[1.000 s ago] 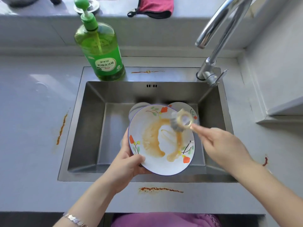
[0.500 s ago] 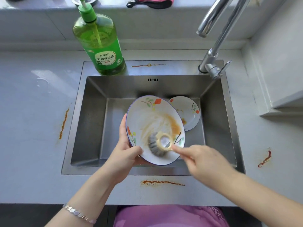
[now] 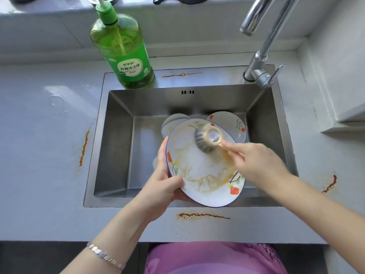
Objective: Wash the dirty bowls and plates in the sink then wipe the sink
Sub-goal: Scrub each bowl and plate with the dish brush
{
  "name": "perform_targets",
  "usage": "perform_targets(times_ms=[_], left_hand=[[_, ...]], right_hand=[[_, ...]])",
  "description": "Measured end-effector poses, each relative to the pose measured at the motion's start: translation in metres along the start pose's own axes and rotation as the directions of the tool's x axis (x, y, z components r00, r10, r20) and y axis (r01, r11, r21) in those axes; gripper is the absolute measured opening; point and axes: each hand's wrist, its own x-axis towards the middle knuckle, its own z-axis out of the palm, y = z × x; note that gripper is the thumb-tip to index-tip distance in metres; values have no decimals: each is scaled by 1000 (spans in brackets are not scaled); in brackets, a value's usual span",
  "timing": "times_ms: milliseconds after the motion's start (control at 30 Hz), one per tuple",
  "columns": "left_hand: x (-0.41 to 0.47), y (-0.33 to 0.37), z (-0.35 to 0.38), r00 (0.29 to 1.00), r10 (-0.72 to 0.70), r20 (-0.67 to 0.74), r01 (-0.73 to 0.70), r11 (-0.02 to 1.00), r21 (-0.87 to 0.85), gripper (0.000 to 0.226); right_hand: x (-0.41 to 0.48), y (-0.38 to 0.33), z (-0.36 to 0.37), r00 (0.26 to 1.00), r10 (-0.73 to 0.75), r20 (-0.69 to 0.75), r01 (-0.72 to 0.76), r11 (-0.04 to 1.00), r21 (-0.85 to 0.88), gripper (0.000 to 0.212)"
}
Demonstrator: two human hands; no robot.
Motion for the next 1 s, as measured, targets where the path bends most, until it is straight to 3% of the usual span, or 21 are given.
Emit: perform_targets(times_ms=[67, 200, 333, 400, 500, 633, 700, 800, 933, 1000], left_hand=[[-1, 2, -4, 1000, 8, -20, -8, 1000, 10, 100], [-1, 1, -6, 998, 26, -49, -24, 998, 55, 101], [-6, 6, -5, 999, 29, -19, -28, 998, 51, 98], [-7, 7, -6, 999, 38, -20, -37, 998, 53, 97], [-5, 4, -4, 999, 29, -28, -27, 997, 73, 98], [-6, 1, 2, 1000, 1, 5, -2, 998, 65, 92], [-5, 0, 2, 1000, -14, 4, 14, 999, 44, 94], [-4, 1, 0, 1000, -19, -9, 20, 1000, 20, 96], [-8, 3, 1, 1000, -27, 2, 27, 999, 38, 92], [-7, 2, 3, 1000, -30, -1, 30, 999, 43, 90]], right_hand=[[-13, 3, 2, 999, 9, 46, -9, 1000, -2, 43], [-41, -31, 15, 962, -250, 105, 234, 961, 148, 46], [-2, 0, 1, 1000, 15, -18, -14, 998, 57, 43], [-17, -2, 4, 999, -26, 24, 25, 999, 35, 44], [-42, -31, 14, 966, -238, 98, 223, 965, 138, 45], [-5, -12, 8, 999, -30, -39, 34, 995, 91, 43], [-13, -20, 13, 997, -60, -41, 65, 989, 132, 44], [-36, -42, 24, 971, -240, -1, 233, 940, 247, 46], [-3, -12, 17, 994, -33, -104, 47, 990, 133, 46], [-8, -17, 21, 994, -65, -88, 75, 990, 115, 46]])
